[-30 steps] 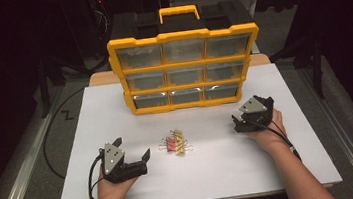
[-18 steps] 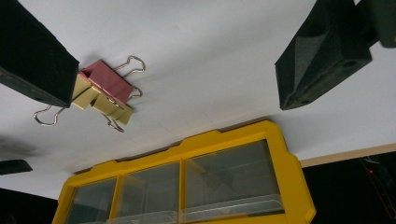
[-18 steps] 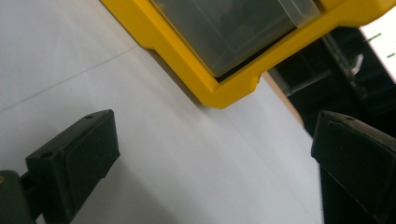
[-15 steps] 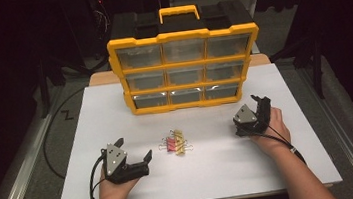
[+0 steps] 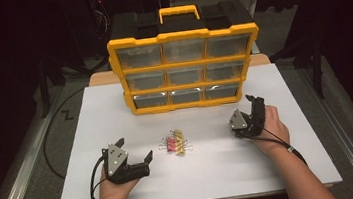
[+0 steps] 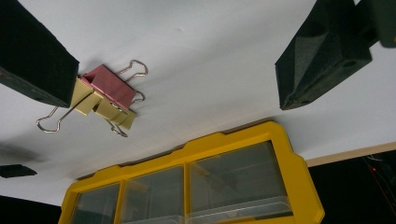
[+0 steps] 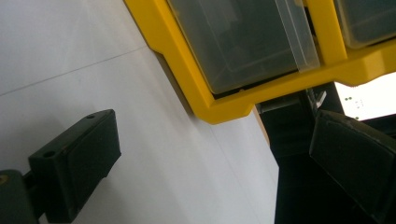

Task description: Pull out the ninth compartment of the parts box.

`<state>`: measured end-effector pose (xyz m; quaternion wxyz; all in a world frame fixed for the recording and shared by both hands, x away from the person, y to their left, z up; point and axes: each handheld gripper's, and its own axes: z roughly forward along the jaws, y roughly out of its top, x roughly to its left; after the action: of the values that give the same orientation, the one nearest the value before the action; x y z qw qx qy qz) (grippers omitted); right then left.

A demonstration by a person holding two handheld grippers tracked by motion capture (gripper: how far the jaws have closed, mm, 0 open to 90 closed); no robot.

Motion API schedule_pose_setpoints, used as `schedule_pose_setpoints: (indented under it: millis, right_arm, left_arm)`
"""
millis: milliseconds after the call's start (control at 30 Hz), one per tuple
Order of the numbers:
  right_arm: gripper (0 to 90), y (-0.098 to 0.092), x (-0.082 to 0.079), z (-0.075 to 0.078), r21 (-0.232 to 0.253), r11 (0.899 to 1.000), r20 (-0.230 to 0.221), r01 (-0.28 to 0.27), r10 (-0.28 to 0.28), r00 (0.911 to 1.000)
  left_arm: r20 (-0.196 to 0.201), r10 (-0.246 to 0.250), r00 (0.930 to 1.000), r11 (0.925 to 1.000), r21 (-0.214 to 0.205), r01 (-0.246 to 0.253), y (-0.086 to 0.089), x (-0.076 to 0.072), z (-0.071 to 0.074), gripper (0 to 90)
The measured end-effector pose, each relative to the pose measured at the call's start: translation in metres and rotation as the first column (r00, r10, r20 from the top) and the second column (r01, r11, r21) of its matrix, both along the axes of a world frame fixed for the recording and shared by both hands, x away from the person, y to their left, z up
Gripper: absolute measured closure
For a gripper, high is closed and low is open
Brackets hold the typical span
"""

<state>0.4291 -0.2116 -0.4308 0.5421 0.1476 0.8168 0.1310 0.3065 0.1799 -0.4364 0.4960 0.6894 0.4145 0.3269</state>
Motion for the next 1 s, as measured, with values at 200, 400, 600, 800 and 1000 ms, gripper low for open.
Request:
schedule_pose_setpoints:
  millis: [200,400,600,800,1000]
  right_arm:
    - [2.8,0.006,-0.002,-0.001,-0.084,0.996,0.007,-0.017,0.018,0.9998]
    - [2.9,0.014,-0.005,-0.004,-0.173,0.984,0.031,-0.041,0.048,0.9984]
    - [3.3,0.021,-0.009,-0.004,-0.247,0.967,0.052,-0.057,0.072,0.9960]
    - [3.3,0.027,-0.011,-0.005,-0.309,0.949,0.074,-0.066,0.093,0.9929]
    - [3.7,0.031,-0.009,-0.006,-0.350,0.935,0.092,-0.058,0.096,0.9911]
  left_arm:
    - [0.005,0.000,1.0000,1.0000,0.004,0.000,0.001,0.000,0.000,0.2]
    - [0.012,0.001,0.9999,0.9999,0.011,-0.001,0.001,-0.001,0.001,0.2]
    - [0.019,0.002,0.9998,0.9999,0.013,-0.002,0.002,-0.001,0.001,0.2]
    - [0.023,0.003,0.9997,0.9998,0.018,-0.003,0.002,-0.001,0.001,0.2]
    - [0.022,0.002,0.9997,0.9997,0.026,-0.002,0.002,-0.001,0.001,0.2]
